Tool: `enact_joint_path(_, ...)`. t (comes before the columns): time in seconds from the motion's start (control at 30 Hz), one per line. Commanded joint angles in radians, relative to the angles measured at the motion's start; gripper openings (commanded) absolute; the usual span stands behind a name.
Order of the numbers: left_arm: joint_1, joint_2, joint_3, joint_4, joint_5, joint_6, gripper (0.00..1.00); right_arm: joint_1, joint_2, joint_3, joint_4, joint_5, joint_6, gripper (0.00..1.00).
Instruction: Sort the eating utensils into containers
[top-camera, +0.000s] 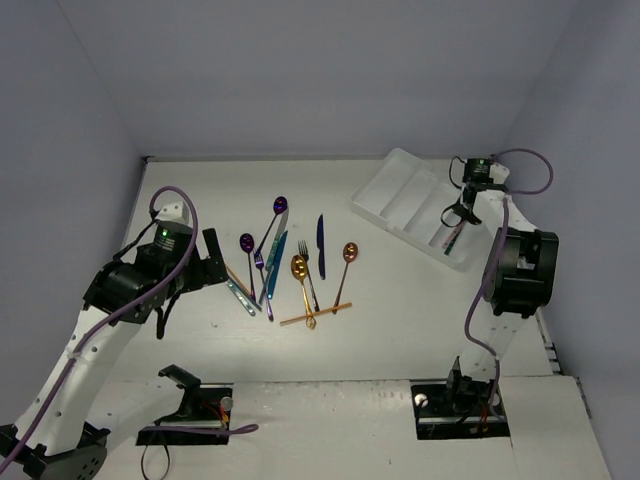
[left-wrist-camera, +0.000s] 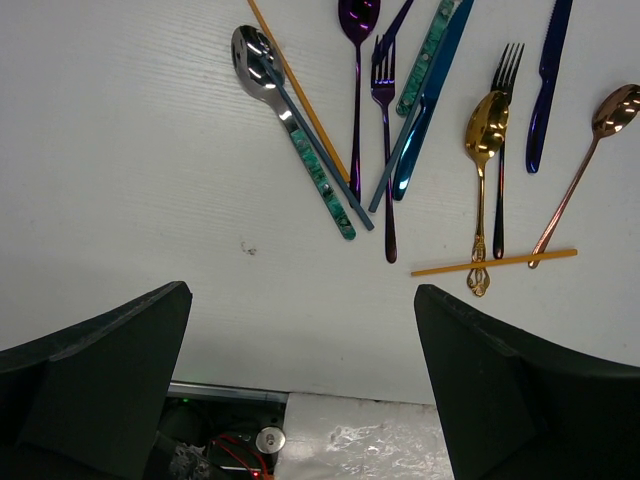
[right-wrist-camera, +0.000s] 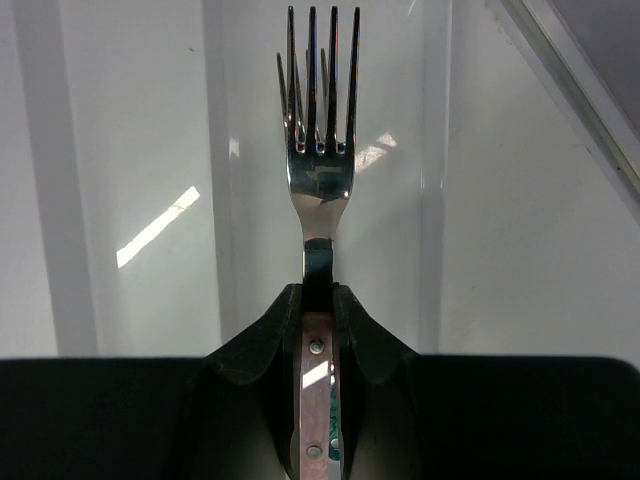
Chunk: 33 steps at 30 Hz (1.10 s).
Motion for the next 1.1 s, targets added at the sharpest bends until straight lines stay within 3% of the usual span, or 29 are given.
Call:
enact_joint_path(0.0, -0.005, -0.005, 0.005, 0.035, 0.001, 0.011, 0.94, -0.005, 0.007, 0.048, 0.031, 0.033, -0.012, 0.19)
enact_joint_path(0.23, -0.005, 0.004, 0.020, 0.034, 0.007, 0.025, 0.94, -0.002, -0.023, 0.053, 0.030, 0.011, -0.023, 0.42)
enact_joint_path(0.4, -0.005, 0.003, 0.022, 0.035, 0.009, 0.027, 0.94, 0.052, -0.128, 0.006, 0.029, -0.057, -0.037, 0.44)
enact_joint_path(0.7, -0.005, 0.027, 0.037, 0.037, 0.000, 0.048, 0.94, 0.506, -0.305, -0.092, 0.022, -0.060, -0.027, 0.41)
enact_joint_path(0.9, -0.005, 0.047, 0.057, 0.036, -0.005, 0.064, 0.94, 0.754, -0.278, -0.127, 0.022, -0.047, -0.005, 0.39)
enact_joint_path(1.07, -0.004, 0.050, 0.060, 0.035, -0.005, 0.070, 0.94, 0.884, -0.218, -0.142, 0.023, -0.073, 0.020, 0.38)
